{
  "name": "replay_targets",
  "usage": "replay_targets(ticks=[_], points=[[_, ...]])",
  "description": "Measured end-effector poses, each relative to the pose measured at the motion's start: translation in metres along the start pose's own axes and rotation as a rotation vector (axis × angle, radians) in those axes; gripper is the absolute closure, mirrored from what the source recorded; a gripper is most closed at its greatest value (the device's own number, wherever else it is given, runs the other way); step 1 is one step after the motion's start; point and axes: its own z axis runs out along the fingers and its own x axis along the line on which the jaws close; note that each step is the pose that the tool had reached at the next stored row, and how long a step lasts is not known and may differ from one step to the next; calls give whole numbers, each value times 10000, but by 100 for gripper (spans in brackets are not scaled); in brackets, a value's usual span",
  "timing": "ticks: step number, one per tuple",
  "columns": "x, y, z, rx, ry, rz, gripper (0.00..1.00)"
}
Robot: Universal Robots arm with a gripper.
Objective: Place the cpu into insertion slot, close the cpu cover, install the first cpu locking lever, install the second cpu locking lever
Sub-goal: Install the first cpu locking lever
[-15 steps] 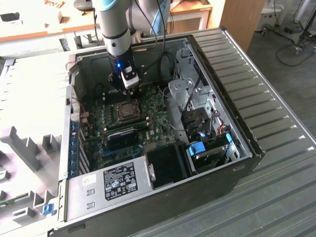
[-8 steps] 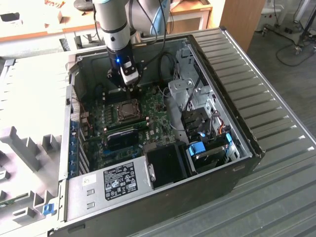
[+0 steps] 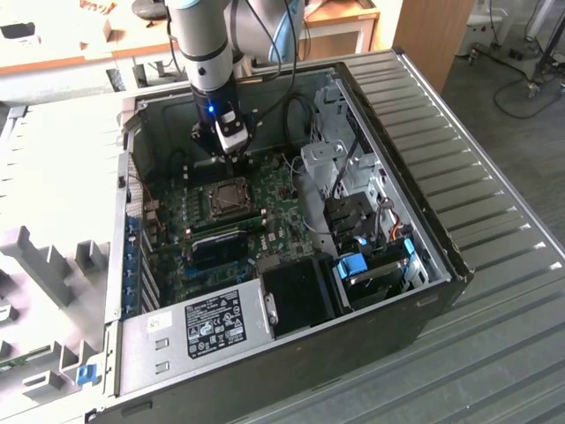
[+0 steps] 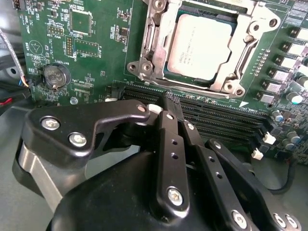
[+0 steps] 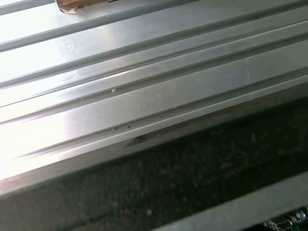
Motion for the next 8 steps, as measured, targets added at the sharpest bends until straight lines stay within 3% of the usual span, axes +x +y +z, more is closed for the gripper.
replay_targets(ticks=[6,8], points=[[-1,-1,0,12,-3,-3,89],[0,-2,3,3,-40,-8,89]])
